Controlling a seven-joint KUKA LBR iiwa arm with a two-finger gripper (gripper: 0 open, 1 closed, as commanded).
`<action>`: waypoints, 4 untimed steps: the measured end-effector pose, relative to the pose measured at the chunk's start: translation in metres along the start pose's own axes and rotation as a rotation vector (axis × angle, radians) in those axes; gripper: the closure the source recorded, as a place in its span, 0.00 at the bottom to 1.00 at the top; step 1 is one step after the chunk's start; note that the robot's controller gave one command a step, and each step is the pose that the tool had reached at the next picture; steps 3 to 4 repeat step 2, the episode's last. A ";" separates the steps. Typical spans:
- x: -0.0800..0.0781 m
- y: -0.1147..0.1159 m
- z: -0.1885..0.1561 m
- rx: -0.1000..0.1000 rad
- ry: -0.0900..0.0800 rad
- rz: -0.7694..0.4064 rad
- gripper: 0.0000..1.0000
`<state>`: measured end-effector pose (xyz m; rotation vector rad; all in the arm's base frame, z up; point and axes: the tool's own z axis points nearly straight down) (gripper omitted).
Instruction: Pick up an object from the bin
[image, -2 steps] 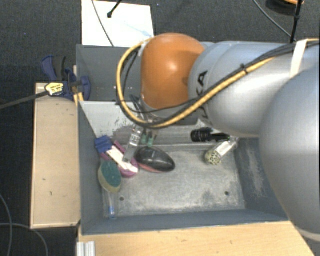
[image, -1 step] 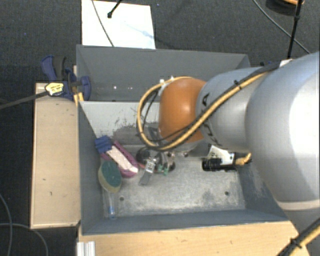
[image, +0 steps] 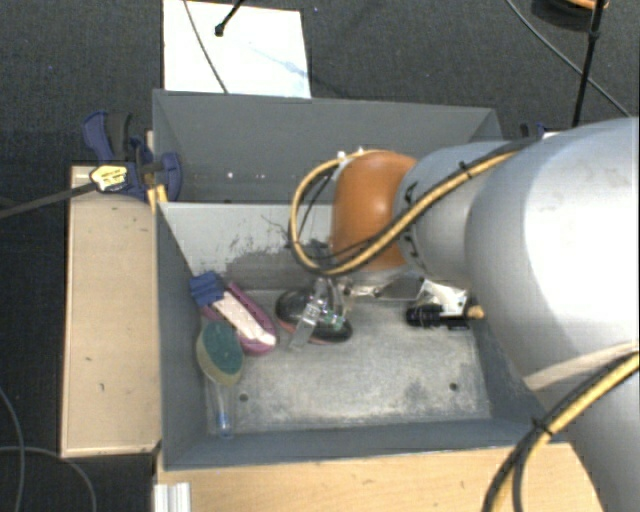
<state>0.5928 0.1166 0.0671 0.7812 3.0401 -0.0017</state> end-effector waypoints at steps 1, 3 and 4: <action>0.002 0.002 -0.003 -0.002 0.000 -0.002 1.00; 0.013 -0.015 -0.147 -0.005 -0.003 0.004 1.00; 0.013 -0.015 -0.147 -0.005 -0.003 0.004 1.00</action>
Offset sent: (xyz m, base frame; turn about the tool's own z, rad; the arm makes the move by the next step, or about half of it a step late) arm 0.0000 0.0000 0.0000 0.0000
